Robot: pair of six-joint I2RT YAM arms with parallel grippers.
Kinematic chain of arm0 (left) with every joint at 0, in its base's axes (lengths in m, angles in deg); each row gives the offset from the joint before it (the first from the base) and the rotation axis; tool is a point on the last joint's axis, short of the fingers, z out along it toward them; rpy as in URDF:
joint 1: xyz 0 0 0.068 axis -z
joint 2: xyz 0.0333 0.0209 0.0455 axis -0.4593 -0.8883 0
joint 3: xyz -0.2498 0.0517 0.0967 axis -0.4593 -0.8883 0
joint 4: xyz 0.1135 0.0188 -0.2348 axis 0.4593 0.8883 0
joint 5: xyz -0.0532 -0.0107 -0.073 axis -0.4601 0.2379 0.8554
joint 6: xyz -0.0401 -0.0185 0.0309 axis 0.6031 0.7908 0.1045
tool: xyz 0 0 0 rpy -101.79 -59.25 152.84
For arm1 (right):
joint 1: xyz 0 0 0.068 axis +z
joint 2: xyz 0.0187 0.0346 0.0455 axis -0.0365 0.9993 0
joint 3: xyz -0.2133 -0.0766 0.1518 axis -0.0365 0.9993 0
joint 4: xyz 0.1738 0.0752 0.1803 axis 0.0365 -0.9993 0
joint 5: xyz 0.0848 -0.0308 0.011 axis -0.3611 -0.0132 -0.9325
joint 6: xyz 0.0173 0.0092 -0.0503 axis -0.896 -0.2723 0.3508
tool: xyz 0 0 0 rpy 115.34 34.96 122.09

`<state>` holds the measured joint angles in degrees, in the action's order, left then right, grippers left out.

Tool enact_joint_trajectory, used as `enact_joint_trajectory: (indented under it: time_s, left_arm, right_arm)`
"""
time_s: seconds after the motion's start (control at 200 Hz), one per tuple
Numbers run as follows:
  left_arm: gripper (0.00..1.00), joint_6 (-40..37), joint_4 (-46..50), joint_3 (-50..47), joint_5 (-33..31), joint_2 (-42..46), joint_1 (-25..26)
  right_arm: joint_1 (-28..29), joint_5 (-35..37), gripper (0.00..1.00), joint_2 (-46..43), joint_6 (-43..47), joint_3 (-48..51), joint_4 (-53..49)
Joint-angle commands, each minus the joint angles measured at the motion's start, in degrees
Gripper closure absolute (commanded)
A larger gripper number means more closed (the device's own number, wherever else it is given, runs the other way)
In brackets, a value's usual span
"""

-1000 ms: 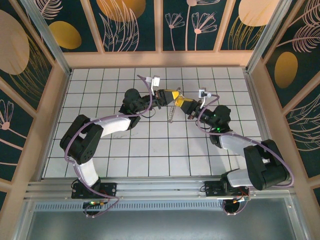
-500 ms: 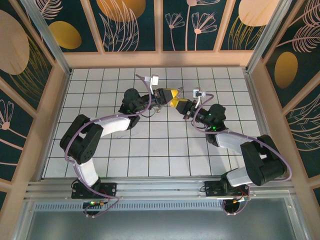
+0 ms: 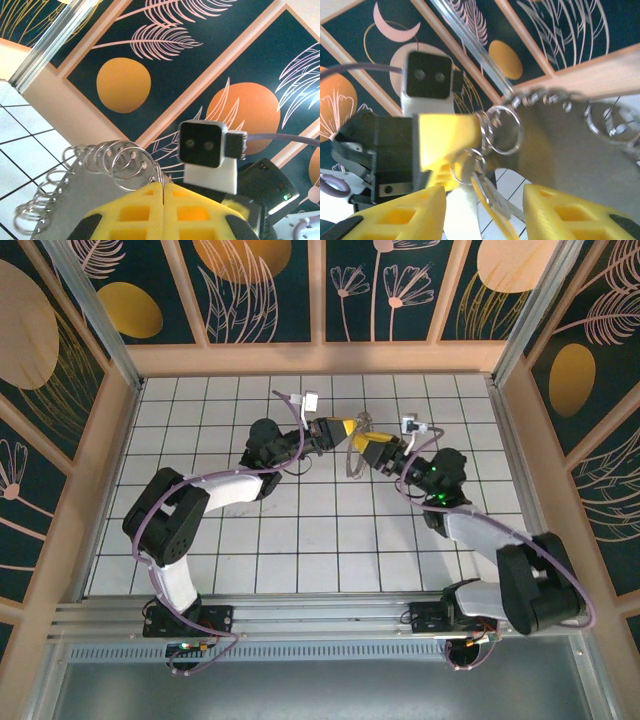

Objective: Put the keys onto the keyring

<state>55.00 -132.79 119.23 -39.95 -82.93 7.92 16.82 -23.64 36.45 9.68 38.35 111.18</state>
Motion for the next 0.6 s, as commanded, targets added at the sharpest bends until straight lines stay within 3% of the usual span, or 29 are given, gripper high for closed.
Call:
enact_joint_trajectory:
  time_s: [0.0,0.23,0.596]
  left_arm:
    - [1.0,0.76,-4.19,0.76,0.56,-0.52,0.21]
    - [1.0,0.82,-4.43,0.86,1.31,-0.67,0.21]
    - [1.0,1.08,-4.59,0.63,2.19,-0.33,0.19]
  right_arm:
    - [-1.64,0.36,0.54,-5.45,2.44,0.66,-3.49]
    - [-3.24,-0.05,0.54,-4.38,1.48,-3.54,-3.76]
    - [-3.13,-4.88,0.59,6.84,-6.52,-6.73,10.39]
